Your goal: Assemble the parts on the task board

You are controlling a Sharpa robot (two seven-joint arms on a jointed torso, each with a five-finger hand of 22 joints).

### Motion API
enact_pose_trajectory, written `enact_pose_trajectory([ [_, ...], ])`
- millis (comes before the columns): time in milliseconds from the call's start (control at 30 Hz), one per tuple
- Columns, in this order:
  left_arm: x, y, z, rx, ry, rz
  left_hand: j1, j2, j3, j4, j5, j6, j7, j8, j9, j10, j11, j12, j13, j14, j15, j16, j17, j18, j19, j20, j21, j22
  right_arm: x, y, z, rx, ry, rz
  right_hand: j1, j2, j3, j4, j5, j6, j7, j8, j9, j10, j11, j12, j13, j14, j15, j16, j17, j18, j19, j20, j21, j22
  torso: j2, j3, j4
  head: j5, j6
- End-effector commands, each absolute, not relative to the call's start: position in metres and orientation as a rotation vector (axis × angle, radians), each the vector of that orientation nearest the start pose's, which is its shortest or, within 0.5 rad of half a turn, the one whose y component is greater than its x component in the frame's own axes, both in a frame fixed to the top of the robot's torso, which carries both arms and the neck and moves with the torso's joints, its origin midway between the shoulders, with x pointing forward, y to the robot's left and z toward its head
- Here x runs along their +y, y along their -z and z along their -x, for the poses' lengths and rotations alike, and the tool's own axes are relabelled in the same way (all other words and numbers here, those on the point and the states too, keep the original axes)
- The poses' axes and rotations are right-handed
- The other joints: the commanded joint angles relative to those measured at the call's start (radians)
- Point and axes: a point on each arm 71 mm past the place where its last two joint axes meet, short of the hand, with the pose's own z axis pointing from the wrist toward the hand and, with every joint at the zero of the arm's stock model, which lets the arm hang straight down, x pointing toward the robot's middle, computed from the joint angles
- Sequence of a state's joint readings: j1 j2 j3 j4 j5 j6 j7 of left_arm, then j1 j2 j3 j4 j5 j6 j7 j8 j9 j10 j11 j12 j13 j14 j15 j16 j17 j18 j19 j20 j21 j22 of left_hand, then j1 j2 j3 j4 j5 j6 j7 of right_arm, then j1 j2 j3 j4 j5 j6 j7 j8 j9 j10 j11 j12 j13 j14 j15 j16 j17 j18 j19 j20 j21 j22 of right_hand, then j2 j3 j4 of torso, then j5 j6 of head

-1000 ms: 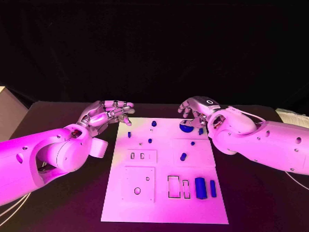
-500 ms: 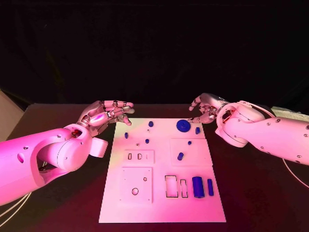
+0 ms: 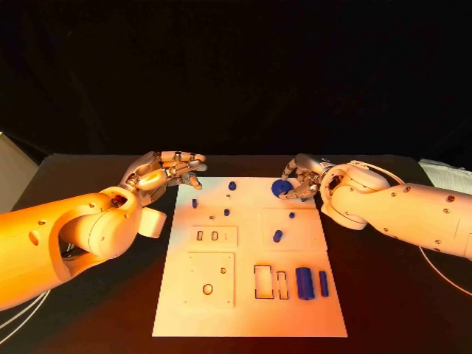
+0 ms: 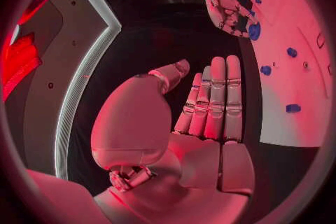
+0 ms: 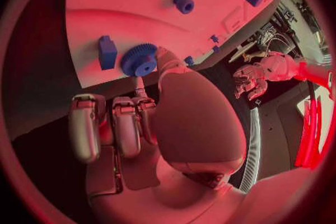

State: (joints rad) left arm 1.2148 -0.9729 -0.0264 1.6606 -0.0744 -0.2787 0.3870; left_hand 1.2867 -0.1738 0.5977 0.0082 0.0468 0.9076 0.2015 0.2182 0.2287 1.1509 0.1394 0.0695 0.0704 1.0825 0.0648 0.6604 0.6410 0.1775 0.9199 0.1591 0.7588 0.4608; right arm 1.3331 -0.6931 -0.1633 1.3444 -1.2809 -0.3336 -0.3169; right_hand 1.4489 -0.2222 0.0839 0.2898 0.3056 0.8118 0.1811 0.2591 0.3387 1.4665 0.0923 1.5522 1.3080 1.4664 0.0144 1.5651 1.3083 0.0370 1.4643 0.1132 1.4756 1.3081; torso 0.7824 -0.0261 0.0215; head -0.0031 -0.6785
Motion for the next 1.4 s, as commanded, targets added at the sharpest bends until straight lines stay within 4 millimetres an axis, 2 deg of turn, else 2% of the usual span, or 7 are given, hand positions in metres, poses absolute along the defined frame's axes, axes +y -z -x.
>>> enact_pose_trajectory([
  [33,0.227,0.153,-0.465,1.44,1.609,1.006,-0.003,0.003,0.004,0.0,0.003,-0.007,0.003,-0.005,0.002,-0.006,-0.002,-0.004,0.001,-0.009,0.001,0.003,0.001,0.002,-0.005,0.001,0.003,0.001,-0.192,0.179,-0.531,1.757,-0.429,-0.042,-0.007,0.006,-0.006,0.0,-0.002,-0.002,-0.001,0.007,-0.001,0.083,0.005,0.007,0.239,0.104,0.007,0.006,0.262,-0.011,0.055,0.008,0.007,0.155,0.002,0.0002,0.0006,0.002,-0.002],
  [333,0.228,0.153,-0.465,1.438,1.605,1.007,-0.003,0.004,0.005,-0.001,0.003,-0.007,0.002,-0.005,0.002,-0.005,-0.003,-0.003,0.001,-0.01,0.001,0.004,0.001,0.002,-0.007,0.001,0.005,0.002,-0.193,0.178,-0.531,1.738,-0.421,-0.037,0.001,0.019,0.007,-0.003,0.004,0.023,-0.007,0.029,0.002,0.093,0.001,0.012,0.25,0.104,0.005,0.006,0.262,-0.012,0.058,0.008,0.015,0.166,0.001,0.0008,-0.0013,0.002,-0.004],
  [467,0.228,0.153,-0.465,1.438,1.605,1.007,-0.003,0.004,0.005,-0.001,0.003,-0.007,0.002,-0.005,0.002,-0.005,-0.003,-0.003,0.001,-0.01,0.001,0.004,0.001,0.002,-0.007,0.001,0.005,0.002,-0.192,0.178,-0.53,1.736,-0.426,-0.034,0.006,0.025,0.024,-0.003,0.012,0.056,-0.016,0.044,0.006,0.098,-0.007,0.015,0.256,0.104,-0.001,0.006,0.262,-0.013,0.059,0.004,0.019,0.17,0.002,0.0007,-0.0012,0.002,-0.005],
  [567,0.228,0.153,-0.465,1.439,1.604,1.008,-0.003,0.004,0.005,-0.001,0.003,-0.007,0.002,-0.005,0.002,-0.005,-0.003,-0.003,0.001,-0.01,0.001,0.004,0.001,0.002,-0.007,0.001,0.005,0.002,-0.191,0.178,-0.53,1.734,-0.431,-0.032,0.04,0.044,0.087,-0.007,-0.024,0.085,-0.025,0.047,0.005,0.101,-0.016,0.017,0.259,0.104,-0.009,0.006,0.262,-0.013,0.058,-0.005,0.021,0.173,0.002,0.0005,-0.0006,0.001,-0.005],
  [767,0.229,0.154,-0.465,1.439,1.602,1.009,-0.003,0.004,0.005,-0.001,0.003,-0.007,0.002,-0.005,0.002,-0.005,-0.003,-0.003,0.001,-0.01,0.001,0.004,0.001,0.002,-0.007,0.001,0.005,0.002,-0.19,0.178,-0.53,1.733,-0.439,-0.024,0.053,0.023,0.207,-0.015,0.046,0.113,-0.031,0.037,-0.004,0.103,-0.022,0.018,0.261,0.104,-0.016,0.006,0.262,-0.014,0.059,-0.011,0.024,0.179,0.002,0.0008,-0.0003,0.0,-0.006],
  [1133,0.229,0.154,-0.466,1.44,1.601,1.009,-0.003,0.004,0.005,-0.001,0.003,-0.007,0.002,-0.005,0.002,-0.005,-0.003,-0.003,0.001,-0.01,0.001,0.004,0.001,0.002,-0.007,0.001,0.005,0.002,-0.183,0.173,-0.527,1.666,-0.461,0.014,0.042,0.002,0.275,-0.03,0.055,0.128,-0.034,0.035,-0.005,0.104,-0.025,0.018,0.262,0.104,-0.019,0.006,0.262,-0.017,0.064,-0.013,0.031,0.189,0.002,0.0006,-0.0006,0.002,-0.005],
  [1400,0.229,0.154,-0.466,1.441,1.601,1.01,-0.003,0.004,0.005,-0.001,0.003,-0.007,0.002,-0.005,0.002,-0.005,-0.003,-0.003,0.001,-0.01,0.001,0.004,0.001,0.002,-0.007,0.001,0.005,0.002,-0.155,0.163,-0.508,1.569,-0.527,0.107,0.021,-0.014,0.294,-0.034,0.047,0.136,-0.036,0.037,-0.004,0.104,-0.027,0.019,0.263,0.104,-0.02,0.006,0.262,-0.021,0.072,-0.014,0.044,0.204,0.002,0.0001,0.0003,0.009,-0.003],
])
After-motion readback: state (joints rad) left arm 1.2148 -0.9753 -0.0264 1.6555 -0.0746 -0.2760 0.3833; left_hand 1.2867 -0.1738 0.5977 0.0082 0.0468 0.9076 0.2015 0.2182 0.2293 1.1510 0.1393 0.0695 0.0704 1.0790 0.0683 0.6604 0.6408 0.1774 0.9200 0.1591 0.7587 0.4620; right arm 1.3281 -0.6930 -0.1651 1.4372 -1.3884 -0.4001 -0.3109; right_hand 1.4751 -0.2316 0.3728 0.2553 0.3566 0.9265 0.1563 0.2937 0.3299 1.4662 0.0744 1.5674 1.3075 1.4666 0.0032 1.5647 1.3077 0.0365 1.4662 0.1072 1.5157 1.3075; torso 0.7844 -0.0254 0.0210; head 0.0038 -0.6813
